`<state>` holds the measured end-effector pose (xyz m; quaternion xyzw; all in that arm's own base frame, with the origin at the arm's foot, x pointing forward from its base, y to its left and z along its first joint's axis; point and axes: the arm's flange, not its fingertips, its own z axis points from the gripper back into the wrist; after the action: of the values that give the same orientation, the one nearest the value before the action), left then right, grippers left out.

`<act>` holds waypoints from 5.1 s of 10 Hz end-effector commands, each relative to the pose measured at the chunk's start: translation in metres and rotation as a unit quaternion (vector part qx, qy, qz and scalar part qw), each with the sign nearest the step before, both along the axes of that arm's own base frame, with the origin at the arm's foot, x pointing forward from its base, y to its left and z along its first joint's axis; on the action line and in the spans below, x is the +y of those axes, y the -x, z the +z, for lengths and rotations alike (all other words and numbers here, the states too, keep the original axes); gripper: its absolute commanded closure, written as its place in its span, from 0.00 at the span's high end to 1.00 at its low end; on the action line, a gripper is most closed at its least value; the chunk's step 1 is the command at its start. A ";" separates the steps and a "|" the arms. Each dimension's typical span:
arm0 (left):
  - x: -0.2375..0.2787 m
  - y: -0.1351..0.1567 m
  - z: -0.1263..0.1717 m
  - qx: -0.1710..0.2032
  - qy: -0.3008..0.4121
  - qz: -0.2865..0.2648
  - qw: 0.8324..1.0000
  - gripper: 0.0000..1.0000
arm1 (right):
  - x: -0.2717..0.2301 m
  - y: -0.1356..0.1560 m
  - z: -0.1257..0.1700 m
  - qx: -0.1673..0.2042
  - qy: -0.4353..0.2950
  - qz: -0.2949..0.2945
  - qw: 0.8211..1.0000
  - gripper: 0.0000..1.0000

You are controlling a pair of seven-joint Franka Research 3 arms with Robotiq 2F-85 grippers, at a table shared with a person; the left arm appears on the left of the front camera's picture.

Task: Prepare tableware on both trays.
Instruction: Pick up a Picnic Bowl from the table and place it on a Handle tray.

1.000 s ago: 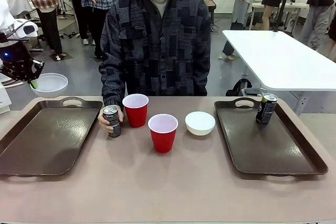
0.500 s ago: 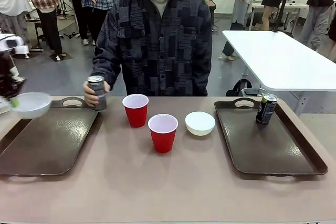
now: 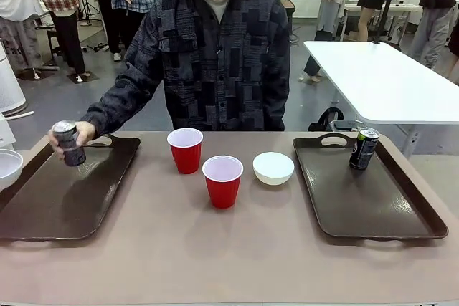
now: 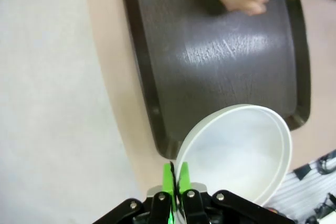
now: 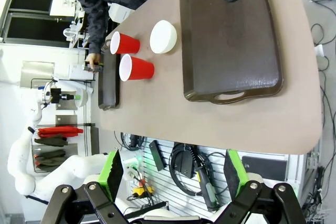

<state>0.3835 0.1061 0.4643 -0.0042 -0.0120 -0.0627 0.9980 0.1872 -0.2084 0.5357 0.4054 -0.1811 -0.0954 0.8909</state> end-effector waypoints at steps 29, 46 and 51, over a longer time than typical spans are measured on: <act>-0.124 -0.018 -0.023 0.005 0.026 -0.031 0.999 0.75 | 0.000 -0.001 0.000 -0.003 -0.007 0.003 1.000 1.00; -0.005 -0.016 0.014 0.003 0.546 0.141 0.826 0.75 | 0.260 -0.046 0.020 -0.026 0.331 0.126 0.935 1.00; -0.005 -0.016 0.014 0.003 0.546 0.141 0.826 0.75 | 0.319 -0.067 0.020 -0.063 0.365 0.137 0.919 1.00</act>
<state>0.3974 0.1000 0.4741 -0.5373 -0.0422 0.0950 0.8370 0.2690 0.1242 0.5509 0.0778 -0.2165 0.1255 0.9650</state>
